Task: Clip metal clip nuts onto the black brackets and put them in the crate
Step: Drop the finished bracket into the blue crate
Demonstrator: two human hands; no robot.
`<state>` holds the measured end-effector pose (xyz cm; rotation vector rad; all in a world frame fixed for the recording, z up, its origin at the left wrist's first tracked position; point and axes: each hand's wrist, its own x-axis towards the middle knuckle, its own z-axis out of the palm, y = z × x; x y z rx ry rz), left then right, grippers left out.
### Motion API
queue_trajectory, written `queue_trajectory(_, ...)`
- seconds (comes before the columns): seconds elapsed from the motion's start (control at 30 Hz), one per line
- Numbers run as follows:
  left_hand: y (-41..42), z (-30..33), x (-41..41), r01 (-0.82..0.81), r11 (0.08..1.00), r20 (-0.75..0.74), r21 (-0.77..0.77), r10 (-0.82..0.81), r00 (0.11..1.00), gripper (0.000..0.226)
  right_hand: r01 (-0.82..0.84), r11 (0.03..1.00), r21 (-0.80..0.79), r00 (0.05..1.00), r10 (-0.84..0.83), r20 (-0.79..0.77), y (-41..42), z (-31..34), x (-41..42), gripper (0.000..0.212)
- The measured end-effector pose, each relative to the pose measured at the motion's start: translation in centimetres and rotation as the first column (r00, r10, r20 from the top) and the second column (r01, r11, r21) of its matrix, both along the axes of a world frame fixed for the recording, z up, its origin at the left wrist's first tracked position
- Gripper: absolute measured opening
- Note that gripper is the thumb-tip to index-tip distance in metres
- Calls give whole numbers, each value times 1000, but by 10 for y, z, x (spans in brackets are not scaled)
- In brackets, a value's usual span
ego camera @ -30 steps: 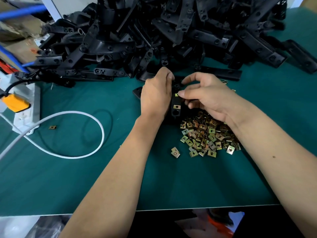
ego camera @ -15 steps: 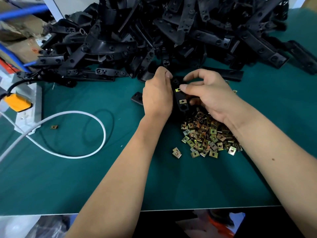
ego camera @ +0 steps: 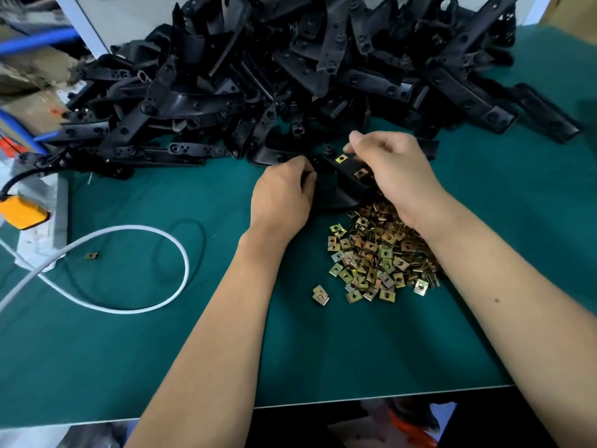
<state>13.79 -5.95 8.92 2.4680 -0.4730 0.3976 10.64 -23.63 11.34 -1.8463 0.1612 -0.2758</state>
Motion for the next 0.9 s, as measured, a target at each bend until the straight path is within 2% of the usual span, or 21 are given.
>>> queue_trajectory(0.1,0,-1,-1,-85,996,21,11,85,996,15,-70,970,-235,997,78,25,1,-2,-3,30)
queue_trajectory(0.2,2,-1,0,-127,992,20,19,126,992,15,-67,893,-445,994,100,50,2,-8,-1,42)
queue_trajectory(0.33,3,-1,0,-166,986,28,-7,167,986,17,-42,893,-448,988,104,113,2,-11,1,36)
queue_trajectory(0.43,7,1,0,-261,964,8,-46,262,965,30,-21,901,-433,986,91,141,-2,-10,2,30)
queue_trajectory(0.5,9,3,1,-321,942,-10,-101,322,947,35,4,925,-381,985,62,159,-6,-6,1,27)
queue_trajectory(0.57,5,7,-3,-344,913,-44,-219,343,938,40,28,947,-321,985,29,172,-12,0,-3,26)
queue_trajectory(0.63,-7,15,-9,-318,858,-126,-403,292,948,41,57,959,-279,982,-3,191,-19,6,-9,27)
queue_trajectory(0.73,-47,32,-20,-188,752,-208,-632,68,976,45,148,960,-239,966,-88,243,-52,15,-33,30)
queue_trajectory(0.83,-100,55,-29,-6,678,-161,-735,-167,973,52,275,946,-171,940,-227,255,-101,20,-66,33)
queue_trajectory(0.9,-148,69,-44,110,672,-122,-732,-289,950,58,377,922,-92,901,-342,268,-141,21,-96,32)
